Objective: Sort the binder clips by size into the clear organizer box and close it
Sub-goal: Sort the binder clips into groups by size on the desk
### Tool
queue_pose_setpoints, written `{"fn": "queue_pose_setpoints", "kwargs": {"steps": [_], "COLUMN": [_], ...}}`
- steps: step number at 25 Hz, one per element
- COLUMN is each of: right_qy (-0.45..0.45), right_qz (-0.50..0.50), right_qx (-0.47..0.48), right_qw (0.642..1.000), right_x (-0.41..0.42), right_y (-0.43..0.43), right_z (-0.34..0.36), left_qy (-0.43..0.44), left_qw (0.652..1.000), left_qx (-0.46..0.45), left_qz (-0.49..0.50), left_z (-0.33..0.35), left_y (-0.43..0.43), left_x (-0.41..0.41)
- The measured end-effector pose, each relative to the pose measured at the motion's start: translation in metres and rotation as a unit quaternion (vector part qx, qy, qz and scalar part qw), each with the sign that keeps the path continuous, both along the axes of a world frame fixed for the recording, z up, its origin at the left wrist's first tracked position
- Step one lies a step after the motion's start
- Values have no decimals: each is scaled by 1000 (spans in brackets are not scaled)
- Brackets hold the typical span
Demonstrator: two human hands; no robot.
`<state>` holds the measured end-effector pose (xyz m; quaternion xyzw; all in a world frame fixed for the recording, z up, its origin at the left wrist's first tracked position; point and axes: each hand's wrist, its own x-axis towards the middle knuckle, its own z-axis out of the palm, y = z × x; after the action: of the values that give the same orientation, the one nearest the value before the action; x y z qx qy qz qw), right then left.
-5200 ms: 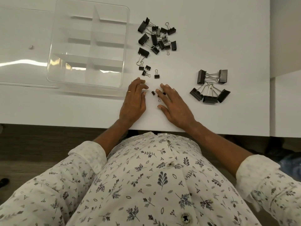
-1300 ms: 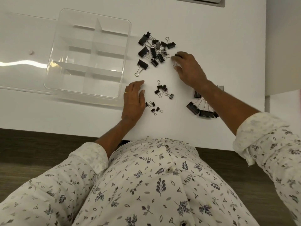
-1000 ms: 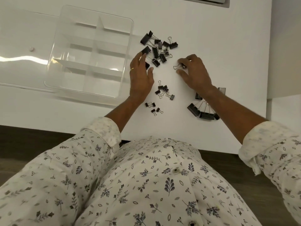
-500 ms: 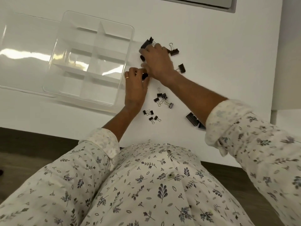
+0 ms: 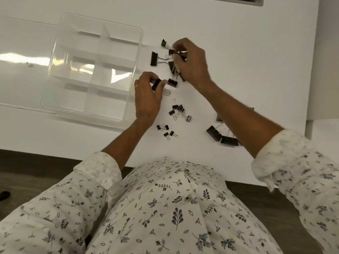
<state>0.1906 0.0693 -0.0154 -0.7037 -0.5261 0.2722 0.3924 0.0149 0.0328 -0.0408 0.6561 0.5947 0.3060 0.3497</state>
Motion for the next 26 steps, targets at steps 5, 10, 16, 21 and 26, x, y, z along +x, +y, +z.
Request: {"fn": "queue_pose_setpoints", "kwargs": {"steps": [5, 10, 16, 21, 26], "right_qy": [130, 171, 56, -23, -87], "right_qz": [-118, -181, -171, -138, -68], "right_qx": [-116, -119, -124, -128, -73], "right_qw": [978, 961, 976, 982, 991], "right_x": [107, 156, 169, 179, 154], "right_y": [-66, -102, -111, -109, -87], "right_z": [-9, -6, -9, -6, -11], "left_qy": [-94, -26, 11, -81, -77], "left_qw": [994, 984, 974, 973, 995], "left_qx": [-50, -89, -122, -87, 46], "left_qz": [-25, -152, -189, -198, -53], "left_z": [18, 13, 3, 13, 10], "left_y": [8, 3, -3, -5, 19], "left_x": [62, 142, 166, 148, 90]}}
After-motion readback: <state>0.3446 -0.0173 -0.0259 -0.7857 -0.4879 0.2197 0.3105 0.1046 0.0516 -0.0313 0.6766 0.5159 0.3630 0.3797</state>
